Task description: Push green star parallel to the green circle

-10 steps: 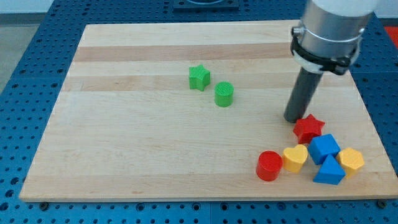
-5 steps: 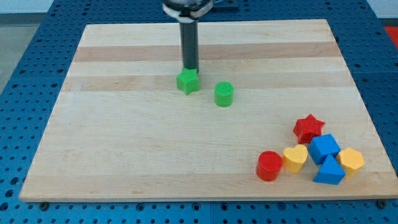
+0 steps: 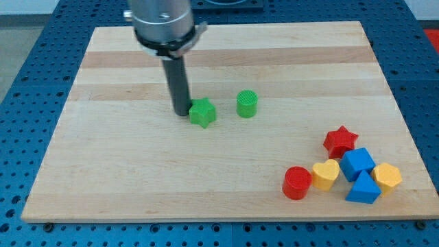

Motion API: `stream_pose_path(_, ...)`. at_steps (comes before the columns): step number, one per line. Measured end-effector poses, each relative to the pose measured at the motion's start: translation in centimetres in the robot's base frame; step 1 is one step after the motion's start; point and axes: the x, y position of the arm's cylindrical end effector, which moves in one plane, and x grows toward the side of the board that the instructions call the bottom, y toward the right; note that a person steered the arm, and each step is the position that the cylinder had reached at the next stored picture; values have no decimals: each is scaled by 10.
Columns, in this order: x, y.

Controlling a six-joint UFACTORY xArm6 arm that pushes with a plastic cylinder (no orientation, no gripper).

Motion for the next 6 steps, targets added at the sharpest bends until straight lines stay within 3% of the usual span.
stream_pose_path(3, 37, 127)
stream_pose_path(5, 86, 160)
stream_pose_path(6, 89, 160)
